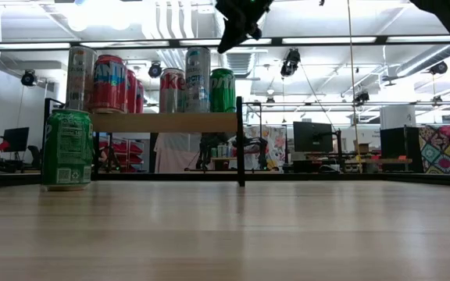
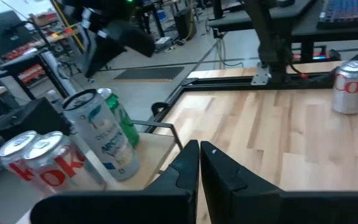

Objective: Place canned beverage on shelf
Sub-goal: Adjust the white and blue soda can on the shelf, then put the silver soda can aligned with the other silver soda cans on the shelf

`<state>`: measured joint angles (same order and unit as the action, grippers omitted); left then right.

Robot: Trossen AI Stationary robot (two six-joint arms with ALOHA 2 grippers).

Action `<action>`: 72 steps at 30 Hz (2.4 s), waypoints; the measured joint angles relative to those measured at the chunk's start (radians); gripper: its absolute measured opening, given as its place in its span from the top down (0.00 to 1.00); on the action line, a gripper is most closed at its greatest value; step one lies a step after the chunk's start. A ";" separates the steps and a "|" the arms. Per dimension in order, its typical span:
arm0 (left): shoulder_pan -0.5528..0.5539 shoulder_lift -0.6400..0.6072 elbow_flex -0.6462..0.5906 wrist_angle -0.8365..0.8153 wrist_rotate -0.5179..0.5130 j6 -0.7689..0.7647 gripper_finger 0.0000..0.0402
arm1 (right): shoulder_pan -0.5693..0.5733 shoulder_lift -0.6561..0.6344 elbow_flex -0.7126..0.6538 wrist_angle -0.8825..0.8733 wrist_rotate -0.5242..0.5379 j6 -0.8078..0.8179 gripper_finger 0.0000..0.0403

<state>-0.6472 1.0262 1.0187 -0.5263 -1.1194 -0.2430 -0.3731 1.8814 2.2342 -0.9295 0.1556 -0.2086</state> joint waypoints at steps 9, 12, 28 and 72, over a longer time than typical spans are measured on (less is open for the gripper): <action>0.000 -0.010 0.000 -0.007 -0.026 0.029 1.00 | 0.002 0.003 -0.057 0.043 -0.041 -0.003 0.98; 0.000 -0.013 0.000 -0.007 -0.026 0.029 1.00 | 0.012 0.003 -0.071 0.056 -0.060 -0.002 0.98; 0.000 -0.014 0.000 -0.008 -0.026 0.036 1.00 | 0.037 0.000 -0.098 0.097 -0.026 0.008 0.98; 0.000 0.011 0.039 -0.003 -0.023 0.057 1.00 | 0.654 -0.250 -0.410 -0.628 -0.403 1.055 0.98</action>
<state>-0.6472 1.0367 1.0580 -0.5297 -1.1429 -0.1864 0.2813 1.6311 1.8244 -1.5576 -0.2474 0.8460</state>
